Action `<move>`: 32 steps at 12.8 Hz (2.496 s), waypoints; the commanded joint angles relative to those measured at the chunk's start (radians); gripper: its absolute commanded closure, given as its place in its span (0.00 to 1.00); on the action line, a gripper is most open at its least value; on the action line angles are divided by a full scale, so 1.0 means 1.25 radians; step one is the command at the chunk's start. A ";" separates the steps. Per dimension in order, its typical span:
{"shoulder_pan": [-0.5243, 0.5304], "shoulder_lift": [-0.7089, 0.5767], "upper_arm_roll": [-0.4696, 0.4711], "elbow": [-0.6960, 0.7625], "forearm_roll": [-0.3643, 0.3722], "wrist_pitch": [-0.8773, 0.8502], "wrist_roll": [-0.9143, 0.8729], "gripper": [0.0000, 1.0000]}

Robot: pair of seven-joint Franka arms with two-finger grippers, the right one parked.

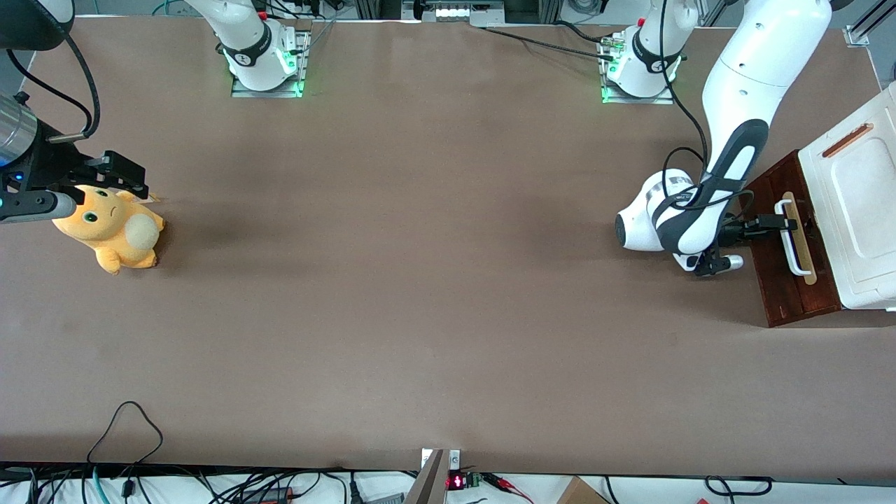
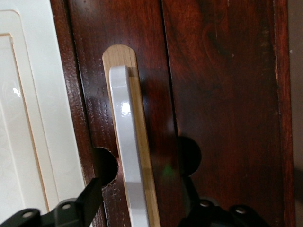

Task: Open lower drawer with left arm only
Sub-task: 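Close the left gripper around the white bar handle, then pull the handle with the left gripper, sliding the drawer out of the cabinet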

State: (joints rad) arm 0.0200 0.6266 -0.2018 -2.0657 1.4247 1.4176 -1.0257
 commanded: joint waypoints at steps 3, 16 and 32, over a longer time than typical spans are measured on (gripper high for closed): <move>0.021 0.008 -0.004 0.014 0.026 -0.011 0.003 0.39; 0.033 0.008 -0.004 0.014 0.060 0.002 0.013 0.60; 0.023 0.007 -0.012 0.014 0.062 0.002 0.014 1.00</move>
State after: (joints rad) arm 0.0517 0.6287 -0.2047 -2.0625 1.4773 1.4243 -1.0306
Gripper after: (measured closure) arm 0.899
